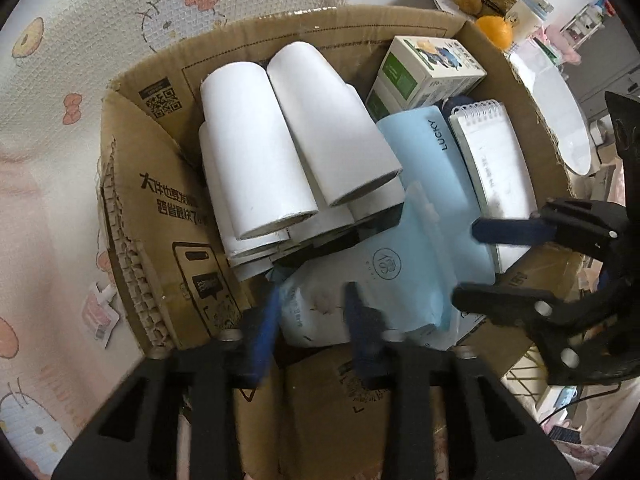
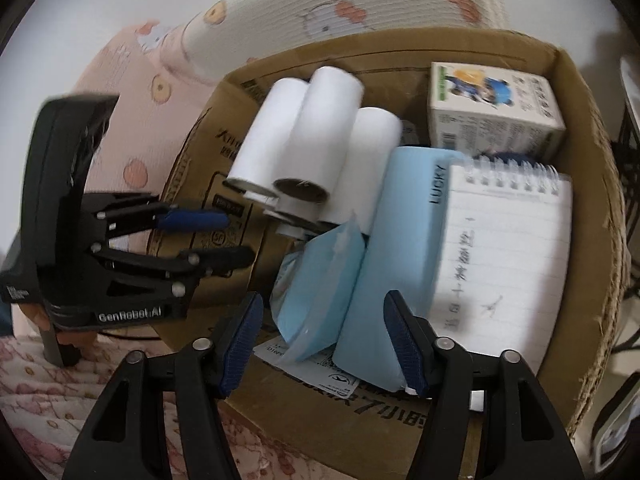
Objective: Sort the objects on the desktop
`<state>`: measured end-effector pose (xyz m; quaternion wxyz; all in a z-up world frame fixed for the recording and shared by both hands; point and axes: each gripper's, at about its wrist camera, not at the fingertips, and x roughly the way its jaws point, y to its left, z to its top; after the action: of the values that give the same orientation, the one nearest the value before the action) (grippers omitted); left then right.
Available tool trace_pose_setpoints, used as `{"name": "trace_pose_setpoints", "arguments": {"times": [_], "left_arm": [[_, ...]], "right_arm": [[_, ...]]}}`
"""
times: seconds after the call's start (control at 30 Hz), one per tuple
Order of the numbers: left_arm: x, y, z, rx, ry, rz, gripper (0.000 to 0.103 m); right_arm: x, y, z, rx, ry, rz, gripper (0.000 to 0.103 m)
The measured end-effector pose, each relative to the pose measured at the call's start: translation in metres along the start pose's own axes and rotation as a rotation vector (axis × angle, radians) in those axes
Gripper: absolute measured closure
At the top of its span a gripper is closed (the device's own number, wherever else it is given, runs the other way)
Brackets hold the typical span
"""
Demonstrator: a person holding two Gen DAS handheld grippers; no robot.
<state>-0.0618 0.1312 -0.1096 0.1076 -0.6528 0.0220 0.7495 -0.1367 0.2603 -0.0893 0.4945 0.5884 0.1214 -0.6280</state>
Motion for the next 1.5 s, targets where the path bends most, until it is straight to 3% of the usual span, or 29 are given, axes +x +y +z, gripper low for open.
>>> {"name": "trace_pose_setpoints", "arguments": {"times": [0.07, 0.4, 0.57, 0.6, 0.7, 0.8, 0.93, 1.07, 1.1, 1.2, 1.3, 1.5], "left_arm": [[-0.001, 0.003, -0.003, -0.010, -0.024, -0.023, 0.087], [-0.026, 0.030, -0.022, -0.033, -0.149, -0.070, 0.087], [-0.028, 0.043, -0.040, -0.033, -0.150, -0.086, 0.087], [-0.026, 0.045, -0.022, -0.029, -0.143, -0.093, 0.087], [-0.023, 0.042, -0.015, -0.004, -0.122, -0.126, 0.087], [-0.021, 0.035, -0.014, 0.024, -0.110, -0.144, 0.087], [-0.021, 0.020, -0.008, 0.056, -0.107, -0.189, 0.078], [-0.012, 0.006, -0.001, 0.063, -0.068, -0.221, 0.077], [-0.007, 0.001, 0.001, 0.070, -0.051, -0.219, 0.078], [0.007, -0.011, 0.006, 0.079, -0.014, -0.195, 0.095], [0.027, -0.019, 0.009, 0.066, 0.056, -0.187, 0.096], [0.063, -0.033, 0.021, 0.048, 0.161, -0.140, 0.096]], "right_arm": [[0.004, 0.004, 0.003, -0.025, 0.025, -0.025, 0.059], [0.048, 0.036, 0.013, -0.156, 0.204, -0.091, 0.065], [0.073, 0.041, 0.024, -0.159, 0.254, -0.109, 0.065], [0.078, 0.040, 0.026, -0.162, 0.262, -0.124, 0.065], [0.083, 0.031, 0.029, -0.118, 0.301, -0.134, 0.065], [0.072, 0.021, 0.031, -0.059, 0.281, -0.094, 0.065], [0.044, 0.020, 0.030, -0.062, 0.237, -0.101, 0.065], [0.014, 0.016, 0.026, -0.062, 0.196, -0.097, 0.063], [0.007, 0.016, 0.024, -0.073, 0.181, -0.118, 0.063], [-0.012, 0.012, 0.018, -0.105, 0.139, -0.203, 0.063], [-0.025, 0.006, 0.013, -0.124, 0.108, -0.247, 0.063], [-0.039, -0.022, 0.011, -0.080, 0.102, -0.221, 0.063]]}}
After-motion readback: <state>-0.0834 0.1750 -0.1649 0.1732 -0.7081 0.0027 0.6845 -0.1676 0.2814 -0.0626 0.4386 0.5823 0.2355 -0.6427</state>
